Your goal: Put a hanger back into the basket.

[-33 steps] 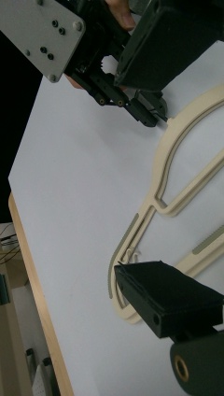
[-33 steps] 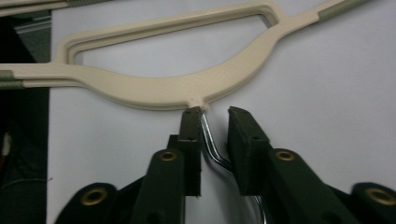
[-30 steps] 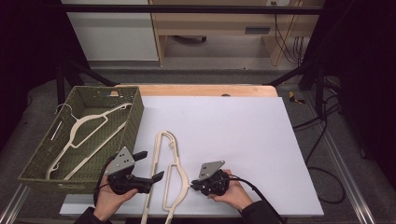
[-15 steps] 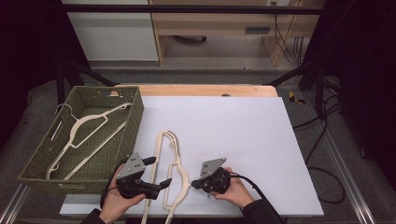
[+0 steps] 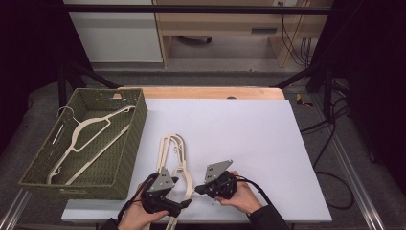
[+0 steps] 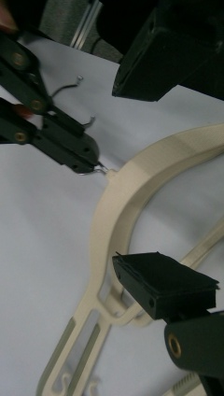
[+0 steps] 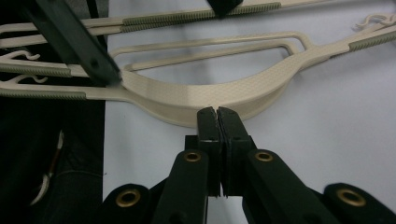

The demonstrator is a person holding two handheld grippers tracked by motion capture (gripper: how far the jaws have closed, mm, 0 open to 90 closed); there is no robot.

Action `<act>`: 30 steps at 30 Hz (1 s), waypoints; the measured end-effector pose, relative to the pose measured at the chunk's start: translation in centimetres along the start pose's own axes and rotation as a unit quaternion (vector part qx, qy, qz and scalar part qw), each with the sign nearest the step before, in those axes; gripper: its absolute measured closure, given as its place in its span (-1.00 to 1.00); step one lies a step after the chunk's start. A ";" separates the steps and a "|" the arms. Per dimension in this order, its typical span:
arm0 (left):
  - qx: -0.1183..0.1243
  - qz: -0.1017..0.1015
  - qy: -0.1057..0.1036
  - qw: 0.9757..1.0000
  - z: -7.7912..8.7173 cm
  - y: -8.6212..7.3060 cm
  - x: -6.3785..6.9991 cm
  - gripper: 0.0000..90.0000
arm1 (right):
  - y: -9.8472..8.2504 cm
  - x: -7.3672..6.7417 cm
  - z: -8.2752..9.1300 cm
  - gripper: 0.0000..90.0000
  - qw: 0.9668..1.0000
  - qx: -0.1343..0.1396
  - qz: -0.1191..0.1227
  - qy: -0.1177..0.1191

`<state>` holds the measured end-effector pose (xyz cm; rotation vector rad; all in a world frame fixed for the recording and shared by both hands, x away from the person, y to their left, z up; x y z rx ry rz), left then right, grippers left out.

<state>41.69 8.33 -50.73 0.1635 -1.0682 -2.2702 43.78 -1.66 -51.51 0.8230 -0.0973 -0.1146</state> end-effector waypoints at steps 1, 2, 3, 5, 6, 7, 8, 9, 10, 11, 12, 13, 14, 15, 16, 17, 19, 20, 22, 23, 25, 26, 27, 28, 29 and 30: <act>-0.008 -0.002 0.000 1.000 -0.2 -0.2 0.1 -0.60 | 0.1 0.0 0.1 0.98 1.000 0.000 0.000 -0.002; -0.017 -0.002 0.000 1.000 -0.4 -0.4 0.1 -0.56 | 0.2 0.0 0.1 0.98 1.000 0.002 0.001 -0.001; -0.021 0.002 -0.003 1.000 -0.6 -0.6 0.3 -0.51 | 0.3 -0.1 0.2 0.98 1.000 0.001 -0.001 0.000; -0.035 0.000 -0.008 0.999 -0.9 -1.0 0.4 -0.40 | 0.5 -0.2 0.4 0.98 1.000 -0.004 0.000 0.000; -0.041 0.000 -0.011 0.999 -1.0 -1.1 0.6 -0.26 | 0.7 -0.4 0.5 0.98 1.000 -0.003 0.000 -0.001; -0.046 0.000 -0.011 0.999 -1.1 -1.3 0.7 -0.26 | 0.7 -0.4 0.5 0.98 1.000 -0.003 0.000 -0.001; -0.050 0.000 -0.011 0.999 -1.2 -1.4 0.8 -0.19 | 0.8 -0.4 0.6 0.99 1.000 -0.003 0.000 -0.001; -0.056 0.000 -0.012 0.998 -1.2 -1.5 0.8 -0.12 | 1.0 -0.4 0.7 0.99 1.000 -0.001 0.003 -0.001; -0.059 0.001 -0.011 0.998 -1.2 -1.5 0.8 -0.02 | 1.0 -0.5 0.8 0.99 1.000 -0.002 0.002 -0.001; -0.062 0.006 -0.014 0.998 -1.2 -1.6 0.9 0.06 | 1.1 -0.6 0.9 0.99 1.000 -0.002 0.002 -0.001; -0.067 0.009 -0.018 0.998 -1.2 -1.7 1.0 0.12 | 1.2 -0.6 1.0 0.99 1.000 -0.001 0.005 -0.002; -0.071 0.012 -0.019 0.997 -1.2 -1.8 1.0 0.19 | 1.3 -0.7 1.0 0.98 1.000 -0.002 0.003 -0.002; -0.074 0.011 -0.017 0.997 -1.2 -1.8 1.0 0.25 | 1.4 -0.7 1.1 0.99 1.000 -0.002 0.005 -0.003; -0.078 0.011 -0.023 0.997 -1.2 -1.9 1.1 0.30 | 1.4 -0.8 1.2 0.98 1.000 -0.003 0.004 -0.003; -0.079 0.014 -0.028 0.996 -1.2 -1.9 1.2 0.37 | 1.5 -0.8 1.2 0.98 1.000 -0.001 0.009 -0.002; -0.080 0.016 -0.029 0.996 -1.2 -1.9 1.3 0.43 | 1.5 -0.8 1.2 0.98 1.000 -0.004 0.009 -0.003; -0.083 0.022 -0.030 0.996 -1.1 -2.0 1.3 0.45 | 1.5 -0.9 1.2 0.98 1.000 -0.005 0.007 -0.001; -0.083 0.026 -0.030 0.996 -1.1 -2.0 1.3 0.45 | 1.5 -0.9 1.1 0.98 1.000 -0.006 0.006 -0.001; -0.083 0.030 -0.026 0.996 -1.1 -2.0 1.3 0.48 | 1.4 -0.9 1.1 0.97 1.000 -0.008 0.004 -0.001; -0.083 0.031 -0.022 0.996 -1.0 -2.0 1.2 0.49 | 1.4 -0.9 1.1 0.96 1.000 -0.009 0.002 -0.001; -0.078 0.036 -0.018 0.996 -0.9 -1.9 1.1 0.54 | 1.6 -0.9 1.2 0.92 1.000 0.000 0.003 -0.001; -0.079 0.037 -0.016 0.996 -0.7 -1.8 1.0 0.56 | 1.7 -0.9 1.4 0.83 1.000 0.007 -0.001 -0.002; -0.072 0.041 -0.014 0.996 -0.7 -1.7 1.0 0.59 | 1.9 -0.8 1.7 0.81 1.000 0.015 -0.001 -0.009; -0.071 0.041 -0.011 0.997 -0.5 -1.7 1.0 0.61 | 2.1 -0.7 2.1 0.78 1.000 0.022 -0.001 -0.010; -0.068 0.044 -0.011 0.997 -0.3 -1.5 1.0 0.62 | 2.3 -0.5 2.6 0.71 0.999 0.037 -0.007 -0.016; -0.062 0.042 -0.008 0.997 0.0 -1.3 1.0 0.62 | 2.6 -0.1 3.3 0.69 0.998 0.054 -0.012 -0.026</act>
Point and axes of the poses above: each handheld gripper's, and its own axes: z roughly backward along the jaws, y roughly out of its top, x roughly to its right, the point moved 9 cm from there along -z, roughly forward along the jaws, and after that the axes turned 7 degrees about z, right-handed, at the moved point
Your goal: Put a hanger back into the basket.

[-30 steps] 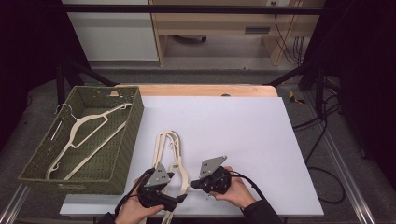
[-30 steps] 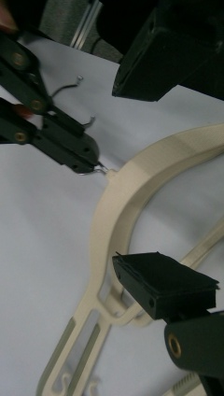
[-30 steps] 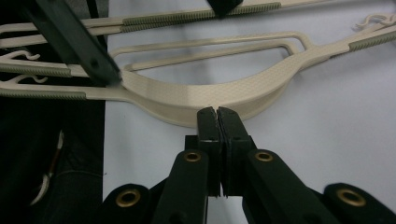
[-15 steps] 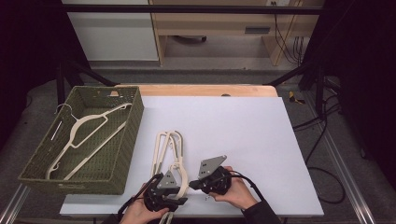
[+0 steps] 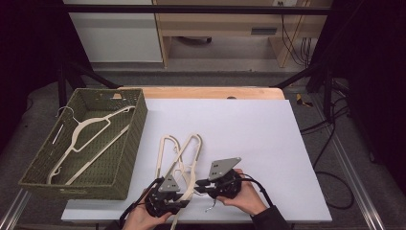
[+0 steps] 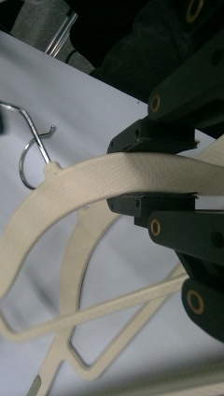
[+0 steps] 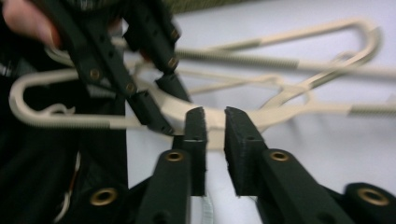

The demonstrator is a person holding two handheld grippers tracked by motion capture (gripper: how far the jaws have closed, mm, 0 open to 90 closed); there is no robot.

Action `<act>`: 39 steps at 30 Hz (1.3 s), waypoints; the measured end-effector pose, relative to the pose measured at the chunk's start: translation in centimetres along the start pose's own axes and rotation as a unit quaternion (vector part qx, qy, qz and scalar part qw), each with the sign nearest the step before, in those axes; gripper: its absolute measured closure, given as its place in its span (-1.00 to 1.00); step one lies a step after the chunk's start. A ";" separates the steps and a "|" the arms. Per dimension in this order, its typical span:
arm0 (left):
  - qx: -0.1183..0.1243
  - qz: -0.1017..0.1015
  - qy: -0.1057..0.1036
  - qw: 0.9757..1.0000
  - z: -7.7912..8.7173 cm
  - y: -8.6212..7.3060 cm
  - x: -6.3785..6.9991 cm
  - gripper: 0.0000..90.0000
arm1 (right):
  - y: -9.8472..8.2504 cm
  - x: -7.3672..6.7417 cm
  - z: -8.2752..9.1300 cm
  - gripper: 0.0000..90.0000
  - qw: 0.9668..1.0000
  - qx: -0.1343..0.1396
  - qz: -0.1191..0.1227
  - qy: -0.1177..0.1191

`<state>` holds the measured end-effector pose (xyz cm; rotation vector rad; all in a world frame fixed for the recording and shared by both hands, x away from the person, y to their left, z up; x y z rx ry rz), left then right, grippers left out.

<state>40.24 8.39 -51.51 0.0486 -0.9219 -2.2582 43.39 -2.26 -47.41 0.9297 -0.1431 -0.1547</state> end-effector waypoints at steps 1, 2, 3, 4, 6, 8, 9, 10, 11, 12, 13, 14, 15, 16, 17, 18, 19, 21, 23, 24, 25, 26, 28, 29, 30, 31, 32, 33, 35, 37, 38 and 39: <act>0.000 0.000 0.000 1.000 0.0 0.0 0.0 0.62 | 0.5 0.8 1.4 0.57 0.999 0.028 -0.015 -0.020; 0.004 0.001 0.003 1.000 0.3 0.1 0.0 0.62 | 0.6 1.0 1.8 0.55 0.999 0.035 -0.020 -0.027; 0.005 0.002 0.005 1.000 0.4 0.2 0.0 0.63 | 0.7 1.5 2.5 0.51 0.998 0.048 -0.027 -0.041; 0.005 0.002 0.005 1.000 0.4 0.2 0.0 0.63 | 0.8 2.0 3.3 0.42 0.996 0.060 -0.036 -0.055; 0.009 0.003 0.006 1.000 0.8 0.2 -0.1 0.63 | 0.7 2.8 4.5 0.32 0.993 0.079 -0.051 -0.078; 0.009 0.001 0.008 1.000 1.1 0.3 -0.1 0.63 | 0.5 3.6 5.7 0.19 0.988 0.093 -0.063 -0.103; 0.011 0.001 0.009 1.000 1.1 0.3 -0.1 0.64 | 0.2 4.0 6.4 0.16 0.986 0.100 -0.071 -0.115; 0.011 0.001 0.011 1.000 1.3 0.4 -0.1 0.64 | 0.1 4.3 6.7 0.10 0.984 0.103 -0.075 -0.123; 0.011 0.001 0.012 1.000 1.4 0.4 -0.2 0.64 | -0.2 4.7 7.2 0.02 0.981 0.107 -0.080 -0.137; 0.011 0.001 0.012 1.000 1.4 0.4 -0.2 0.64 | -0.2 4.7 7.2 0.02 0.981 0.107 -0.080 -0.137; 0.016 0.002 0.015 1.000 1.6 0.5 -0.2 0.64 | -0.7 5.4 7.9 -0.09 0.977 0.110 -0.089 -0.159; 0.013 -0.002 0.017 1.000 1.8 0.5 -0.3 0.64 | -0.8 5.6 8.1 -0.12 0.976 0.111 -0.091 -0.166; 0.016 -0.001 0.018 1.000 1.9 0.6 -0.3 0.65 | -1.0 5.8 8.4 -0.14 0.974 0.114 -0.095 -0.172; 0.020 0.000 0.021 1.000 2.2 0.7 -0.3 0.65 | -1.1 6.0 8.6 -0.16 0.973 0.115 -0.099 -0.176; 0.023 0.001 0.024 0.999 2.4 0.8 -0.4 0.65 | -1.3 6.2 8.8 -0.21 0.971 0.117 -0.105 -0.181; 0.027 -0.001 0.028 0.999 2.8 1.0 -0.5 0.66 | -1.4 6.3 9.0 -0.23 0.969 0.119 -0.109 -0.185; 0.030 0.001 0.029 0.999 3.0 1.0 -0.5 0.66 | -1.6 6.5 9.1 -0.24 0.968 0.120 -0.112 -0.190; 0.036 0.000 0.035 0.999 3.5 1.2 -0.7 0.67 | -1.9 6.8 9.4 -0.27 0.966 0.121 -0.117 -0.195; 0.041 0.002 0.043 0.998 3.9 1.4 -0.9 0.69 | -2.1 6.9 9.5 -0.28 0.965 0.119 -0.121 -0.198; 0.041 0.002 0.043 0.998 3.9 1.4 -0.9 0.69 | -2.1 6.9 9.5 -0.28 0.965 0.119 -0.121 -0.198; 0.046 0.003 0.050 0.998 4.3 1.5 -1.1 0.70 | -2.2 7.0 9.6 -0.30 0.964 0.120 -0.122 -0.201; 0.047 0.004 0.054 0.997 4.5 1.6 -1.3 0.70 | -2.3 7.1 9.6 -0.31 0.964 0.119 -0.123 -0.202; 0.051 0.006 0.063 0.997 4.9 1.7 -1.6 0.71 | -2.3 7.1 9.7 -0.33 0.964 0.119 -0.123 -0.204; 0.053 0.008 0.067 0.996 5.2 1.7 -1.7 0.72 | -2.3 7.1 9.7 -0.34 0.964 0.118 -0.123 -0.205; 0.053 0.008 0.067 0.996 5.2 1.7 -1.7 0.73 | -2.3 7.1 9.7 -0.34 0.964 0.118 -0.123 -0.205; 0.057 0.008 0.076 0.995 5.6 1.8 -2.1 0.73 | -2.4 7.1 9.8 -0.35 0.964 0.118 -0.123 -0.205; 0.059 0.011 0.079 0.995 5.8 1.9 -2.3 0.74 | -2.4 7.2 9.8 -0.38 0.963 0.118 -0.126 -0.207; 0.061 0.011 0.084 0.995 6.0 1.9 -2.5 0.75 | -2.4 7.2 9.8 -0.40 0.963 0.117 -0.127 -0.208; 0.065 0.015 0.092 0.994 6.5 2.0 -2.9 0.77 | -2.5 7.3 9.8 -0.47 0.962 0.115 -0.129 -0.212; 0.071 0.020 0.102 0.992 6.9 2.1 -3.4 0.80 | -2.6 7.4 9.9 -0.53 0.960 0.114 -0.131 -0.218; 0.073 0.023 0.106 0.991 7.2 2.1 -3.6 0.81 | -2.6 7.4 9.9 -0.57 0.959 0.115 -0.136 -0.219; 0.075 0.026 0.110 0.991 7.4 2.1 -3.9 0.82 | -2.7 7.5 9.9 -0.61 0.958 0.113 -0.137 -0.223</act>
Point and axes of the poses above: each handheld gripper's, and its own axes: z roughly backward along the jaws, y roughly out of its top, x roughly to its right, the point moved 9 cm from there along -z, roughly forward along the jaws, and after that the axes turned 7 degrees about z, right-handed, at the moved point
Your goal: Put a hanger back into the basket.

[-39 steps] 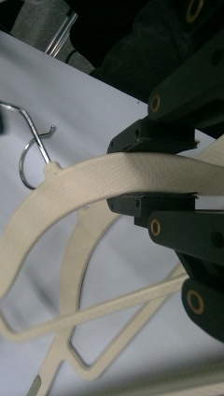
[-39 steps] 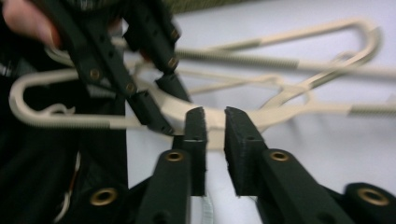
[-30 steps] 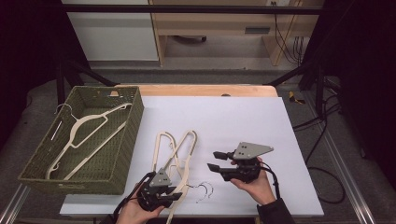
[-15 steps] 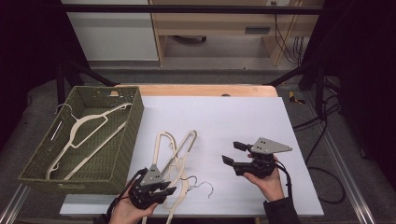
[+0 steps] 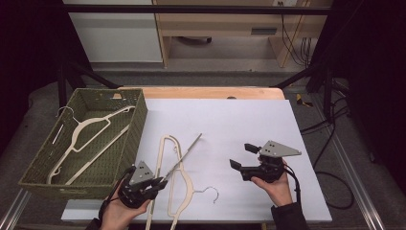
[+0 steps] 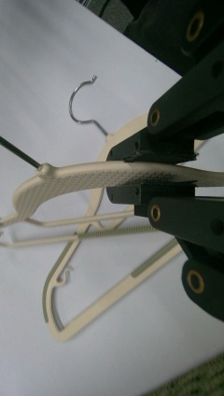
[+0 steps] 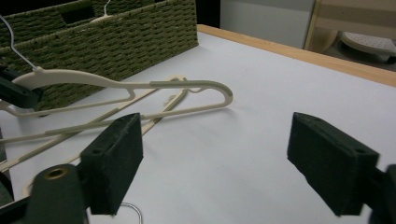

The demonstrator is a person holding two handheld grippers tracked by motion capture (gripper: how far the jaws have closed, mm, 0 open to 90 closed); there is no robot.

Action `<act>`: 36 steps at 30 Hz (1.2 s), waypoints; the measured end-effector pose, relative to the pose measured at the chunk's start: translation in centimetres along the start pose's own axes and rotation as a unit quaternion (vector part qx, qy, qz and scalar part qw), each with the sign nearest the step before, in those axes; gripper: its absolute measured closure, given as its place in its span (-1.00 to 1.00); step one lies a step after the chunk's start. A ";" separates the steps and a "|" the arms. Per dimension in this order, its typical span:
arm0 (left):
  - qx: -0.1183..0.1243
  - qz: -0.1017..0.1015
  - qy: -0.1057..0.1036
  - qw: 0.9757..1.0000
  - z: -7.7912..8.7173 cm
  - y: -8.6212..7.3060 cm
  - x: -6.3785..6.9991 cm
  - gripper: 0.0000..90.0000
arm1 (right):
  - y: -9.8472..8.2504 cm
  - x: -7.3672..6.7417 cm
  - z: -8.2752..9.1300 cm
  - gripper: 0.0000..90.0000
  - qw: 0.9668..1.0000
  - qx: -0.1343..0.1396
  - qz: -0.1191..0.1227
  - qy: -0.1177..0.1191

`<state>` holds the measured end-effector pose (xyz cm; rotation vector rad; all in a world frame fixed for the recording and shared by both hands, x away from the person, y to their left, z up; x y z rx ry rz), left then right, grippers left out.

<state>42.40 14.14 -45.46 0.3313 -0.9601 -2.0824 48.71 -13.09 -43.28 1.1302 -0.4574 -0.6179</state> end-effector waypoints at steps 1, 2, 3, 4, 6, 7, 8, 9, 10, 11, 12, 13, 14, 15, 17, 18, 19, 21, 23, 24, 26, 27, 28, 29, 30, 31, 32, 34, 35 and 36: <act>0.003 0.001 0.006 1.000 0.2 0.1 -0.3 0.84 | 0.0 0.0 0.0 -0.63 1.000 -0.001 -0.005 -0.003; 0.006 0.005 0.010 1.000 0.3 0.2 -0.6 0.86 | -0.1 0.1 0.0 -0.63 1.000 -0.001 -0.004 -0.005; 0.008 0.007 0.016 1.000 0.5 0.2 -1.0 0.88 | -0.1 0.2 0.1 -0.63 1.000 -0.001 -0.004 -0.004; 0.010 0.012 0.016 1.000 0.6 0.2 -1.2 0.90 | -0.1 0.2 0.1 -0.63 1.000 0.000 -0.004 -0.005; 0.012 0.020 0.000 1.000 0.7 0.3 -1.4 0.91 | -0.1 0.3 0.2 -0.64 1.000 -0.001 -0.004 -0.005; 0.014 0.020 0.001 1.000 0.8 0.3 -1.5 0.91 | 0.0 0.3 0.2 -0.64 1.000 0.002 -0.006 -0.008; 0.016 0.021 0.000 1.000 0.8 0.4 -1.5 0.91 | 0.0 0.4 0.2 -0.64 1.000 0.002 -0.006 -0.010; 0.017 0.018 0.000 1.000 0.9 0.5 -1.5 0.91 | 0.0 0.4 0.3 -0.65 1.000 0.002 -0.006 -0.010; 0.019 0.016 -0.003 1.000 1.0 0.5 -1.4 0.91 | 0.0 0.5 0.4 -0.65 1.000 0.003 -0.009 -0.011; 0.020 0.013 -0.007 1.000 1.2 0.6 -1.3 0.91 | 0.0 0.6 0.5 -0.66 1.000 0.004 -0.008 -0.012; 0.022 0.013 -0.014 1.000 1.3 0.7 -1.1 0.91 | 0.0 0.7 0.6 -0.66 1.000 0.005 -0.009 -0.015; 0.023 0.009 -0.020 0.999 1.5 0.8 -0.9 0.91 | 0.0 0.8 0.7 -0.68 1.000 0.005 -0.009 -0.016; 0.027 0.007 -0.025 0.999 1.6 1.0 -0.7 0.91 | 0.1 0.8 0.8 -0.69 1.000 0.006 -0.010 -0.016; 0.030 0.005 -0.029 0.999 1.8 1.1 -0.6 0.91 | 0.1 1.0 0.9 -0.70 1.000 0.006 -0.010 -0.017; 0.036 -0.003 -0.033 0.999 2.3 1.5 -0.3 0.91 | 0.2 1.2 1.2 -0.72 1.000 0.012 -0.012 -0.022; 0.041 -0.002 -0.033 0.999 2.5 1.6 -0.2 0.91 | 0.2 1.3 1.4 -0.73 1.000 0.012 -0.012 -0.023; 0.044 -0.004 -0.036 0.998 2.8 1.8 -0.1 0.91 | 0.3 1.4 1.5 -0.74 0.999 0.016 -0.016 -0.026; 0.053 -0.005 -0.041 0.998 3.4 2.2 0.0 0.91 | 0.4 1.6 1.8 -0.76 0.999 0.020 -0.018 -0.030; 0.061 -0.005 -0.047 0.997 4.1 2.6 0.1 0.91 | 0.5 1.7 2.0 -0.78 0.999 0.023 -0.018 -0.033; 0.066 -0.008 -0.049 0.997 4.5 2.7 0.1 0.91 | 0.6 1.8 2.2 -0.79 0.999 0.023 -0.018 -0.035; 0.076 -0.010 -0.049 0.996 5.1 3.0 0.2 0.91 | 0.7 2.0 2.4 -0.82 0.999 0.025 -0.019 -0.038; 0.079 -0.010 -0.050 0.996 5.5 3.2 0.2 0.91 | 0.7 2.1 2.5 -0.83 0.999 0.026 -0.020 -0.038; 0.084 -0.009 -0.052 0.995 5.8 3.4 0.2 0.91 | 0.7 2.1 2.6 -0.85 0.999 0.027 -0.024 -0.040; 0.088 -0.010 -0.054 0.995 6.1 3.5 0.2 0.91 | 0.7 2.2 2.7 -0.86 0.999 0.026 -0.023 -0.041; 0.092 -0.010 -0.055 0.994 6.5 3.7 0.2 0.91 | 0.7 2.3 2.7 -0.86 0.998 0.027 -0.026 -0.043; 0.097 -0.011 -0.056 0.994 6.8 3.9 0.1 0.91 | 0.7 2.4 2.8 -0.88 0.998 0.028 -0.025 -0.045; 0.102 -0.013 -0.056 0.993 7.2 4.1 0.1 0.91 | 0.7 2.4 2.8 -0.88 0.998 0.028 -0.027 -0.047; 0.111 -0.018 -0.056 0.992 7.9 4.7 0.0 0.91 | 0.7 2.6 2.9 -0.89 0.998 0.028 -0.026 -0.049; 0.116 -0.020 -0.056 0.992 8.3 5.0 0.0 0.91 | 0.7 2.7 2.9 -0.90 0.998 0.028 -0.028 -0.053; 0.121 -0.023 -0.056 0.991 8.7 5.4 0.0 0.91 | 0.7 2.7 3.0 -0.90 0.998 0.027 -0.029 -0.053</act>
Point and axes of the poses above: each handheld gripper's, and its own axes: z roughly backward along the jaws, y roughly out of its top, x roughly to its right, the point moved 9 cm from there along -z, roughly forward along the jaws, and after that the axes turned 7 degrees about z, right-handed, at the moved point
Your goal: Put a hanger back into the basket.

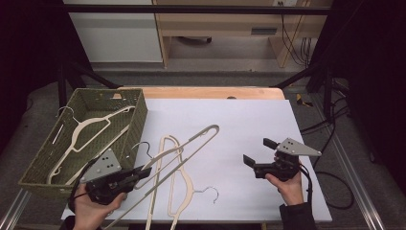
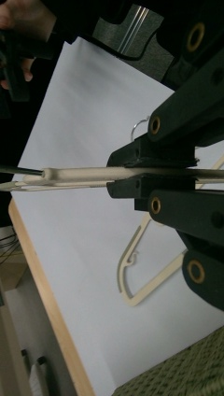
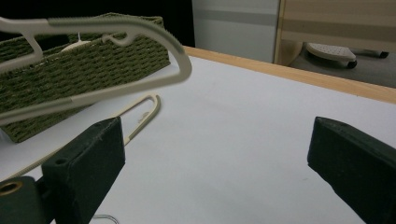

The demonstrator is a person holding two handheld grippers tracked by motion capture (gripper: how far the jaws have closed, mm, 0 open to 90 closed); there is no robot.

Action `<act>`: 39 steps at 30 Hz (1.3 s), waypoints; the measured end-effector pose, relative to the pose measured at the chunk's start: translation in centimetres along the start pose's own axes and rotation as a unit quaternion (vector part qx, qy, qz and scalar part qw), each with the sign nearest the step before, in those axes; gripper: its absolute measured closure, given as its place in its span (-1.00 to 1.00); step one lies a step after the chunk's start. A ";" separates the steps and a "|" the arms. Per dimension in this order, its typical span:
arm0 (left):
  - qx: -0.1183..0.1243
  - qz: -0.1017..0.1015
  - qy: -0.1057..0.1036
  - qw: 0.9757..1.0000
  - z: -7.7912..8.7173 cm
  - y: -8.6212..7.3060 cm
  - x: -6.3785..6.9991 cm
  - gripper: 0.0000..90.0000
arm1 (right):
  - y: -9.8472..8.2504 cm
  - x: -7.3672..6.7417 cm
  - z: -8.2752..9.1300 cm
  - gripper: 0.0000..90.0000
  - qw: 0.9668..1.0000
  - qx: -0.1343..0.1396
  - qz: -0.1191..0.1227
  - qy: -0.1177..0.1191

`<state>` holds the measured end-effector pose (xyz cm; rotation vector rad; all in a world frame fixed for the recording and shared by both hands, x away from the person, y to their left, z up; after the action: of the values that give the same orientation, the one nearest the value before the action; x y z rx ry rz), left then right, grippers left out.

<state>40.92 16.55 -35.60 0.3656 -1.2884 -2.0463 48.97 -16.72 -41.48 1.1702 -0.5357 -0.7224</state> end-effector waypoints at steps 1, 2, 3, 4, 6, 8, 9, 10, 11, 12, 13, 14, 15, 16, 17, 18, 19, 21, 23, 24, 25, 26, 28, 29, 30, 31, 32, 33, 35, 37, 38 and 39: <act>0.003 -0.005 -0.001 1.000 0.3 0.5 0.0 0.91 | 0.0 0.1 0.0 -0.90 1.000 0.001 0.000 -0.001; 0.006 -0.009 -0.001 1.000 0.5 1.0 0.0 0.91 | 0.0 0.1 0.1 -0.90 1.000 0.002 0.001 -0.001; 0.008 -0.014 -0.001 1.000 0.8 1.5 -0.1 0.91 | 0.0 0.1 0.1 -0.90 1.000 0.002 0.000 -0.002; 0.010 -0.018 -0.001 1.000 1.0 2.0 -0.2 0.91 | 0.0 0.2 0.1 -0.90 1.000 0.002 -0.001 -0.003; 0.015 -0.026 0.001 1.000 1.4 3.0 -0.5 0.91 | 0.0 0.2 0.2 -0.90 1.000 0.002 -0.003 -0.005; 0.015 -0.031 0.001 0.999 1.8 3.9 -0.9 0.91 | 0.0 0.2 0.2 -0.90 1.000 0.001 -0.003 -0.005; 0.015 -0.033 0.001 0.999 1.9 4.3 -1.2 0.91 | 0.0 0.2 0.2 -0.90 1.000 0.001 -0.002 -0.004; 0.015 -0.034 -0.001 0.999 2.1 4.7 -1.4 0.91 | 0.0 0.2 0.2 -0.90 1.000 0.001 -0.002 -0.004; 0.015 -0.035 -0.001 0.999 2.3 5.1 -1.7 0.91 | 0.0 0.2 0.2 -0.90 1.000 0.001 -0.001 -0.003; 0.014 -0.038 0.001 0.999 2.5 5.5 -2.0 0.91 | 0.0 0.2 0.1 -0.90 1.000 0.001 -0.001 -0.004; 0.016 -0.036 0.000 0.999 2.6 5.9 -2.3 0.91 | 0.0 0.2 0.1 -0.90 1.000 0.001 -0.001 -0.005; 0.015 -0.036 0.002 0.999 2.8 6.3 -2.7 0.91 | 0.0 0.2 0.1 -0.90 1.000 0.002 -0.001 -0.004; 0.015 -0.035 0.004 0.999 3.0 6.8 -3.4 0.91 | 0.0 0.3 0.1 -0.90 1.000 0.001 -0.001 -0.004; 0.015 -0.035 0.004 0.999 3.0 6.8 -3.4 0.91 | 0.0 0.3 0.1 -0.90 1.000 0.001 -0.001 -0.004; 0.014 -0.035 0.006 0.999 3.1 7.0 -3.7 0.91 | -0.1 0.3 0.1 -0.90 1.000 0.001 0.000 -0.005; 0.013 -0.036 0.009 0.999 3.4 7.4 -4.6 0.91 | -0.1 0.3 0.1 -0.90 1.000 0.002 0.000 -0.006; 0.013 -0.036 0.009 0.999 3.4 7.4 -4.6 0.91 | -0.1 0.3 0.1 -0.90 1.000 0.002 0.000 -0.006; 0.013 -0.028 0.015 0.999 3.5 7.9 -6.1 0.91 | 0.0 0.3 0.2 -0.89 1.000 0.003 0.001 -0.005; 0.015 -0.020 0.018 1.000 3.6 8.1 -7.1 0.91 | 0.0 0.3 0.2 -0.89 1.000 0.002 0.001 -0.005; 0.013 -0.018 0.018 1.000 3.7 8.1 -7.5 0.91 | -0.1 0.4 0.2 -0.89 1.000 0.002 0.001 -0.005; 0.013 -0.016 0.020 1.000 3.7 8.1 -8.1 0.91 | -0.1 0.4 0.2 -0.90 1.000 0.001 0.001 -0.006; 0.012 -0.017 0.022 1.000 3.8 8.1 -8.6 0.91 | -0.1 0.4 0.2 -0.89 1.000 0.001 0.001 -0.006; 0.011 -0.015 0.028 0.999 3.8 8.1 -9.6 0.91 | -0.1 0.4 0.2 -0.89 1.000 0.001 0.000 -0.006; 0.010 -0.014 0.029 0.999 3.9 8.0 -10.3 0.91 | -0.1 0.5 0.2 -0.89 1.000 0.002 0.003 -0.005; 0.011 -0.010 0.029 0.999 3.9 8.0 -10.7 0.91 | -0.1 0.5 0.2 -0.89 1.000 0.003 0.003 -0.006; 0.010 -0.006 0.031 0.999 4.0 8.0 -11.4 0.91 | -0.1 0.5 0.2 -0.90 1.000 0.002 0.001 -0.007; 0.012 0.000 0.031 0.999 4.1 8.0 -11.9 0.91 | -0.1 0.5 0.2 -0.90 1.000 0.002 0.004 -0.007; 0.011 0.001 0.035 0.999 4.2 7.9 -12.5 0.91 | -0.1 0.5 0.1 -0.90 1.000 0.000 0.001 -0.008; 0.012 0.007 0.044 0.999 4.4 7.8 -13.6 0.91 | -0.2 0.5 0.2 -0.90 1.000 0.001 0.004 -0.006; 0.011 0.006 0.049 0.999 4.5 7.7 -14.1 0.91 | -0.2 0.5 0.1 -0.90 1.000 0.000 0.005 -0.006; 0.010 0.008 0.055 0.998 4.7 7.4 -15.0 0.91 | -0.2 0.5 0.2 -0.90 1.000 -0.002 0.003 -0.006; 0.011 0.010 0.057 0.998 4.8 7.3 -15.5 0.91 | -0.2 0.6 0.2 -0.90 1.000 -0.001 0.007 -0.005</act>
<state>52.42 28.32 -28.76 0.4718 -1.2401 -1.9673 49.17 -17.29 -41.65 1.1604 -0.5495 -0.7172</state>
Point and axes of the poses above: each handheld gripper's, and its own axes: z roughly backward along the jaws, y roughly out of its top, x roughly to its right, the point moved 9 cm from there along -z, roughly forward along the jaws, and after that the axes turned 7 degrees about z, right-handed, at the moved point
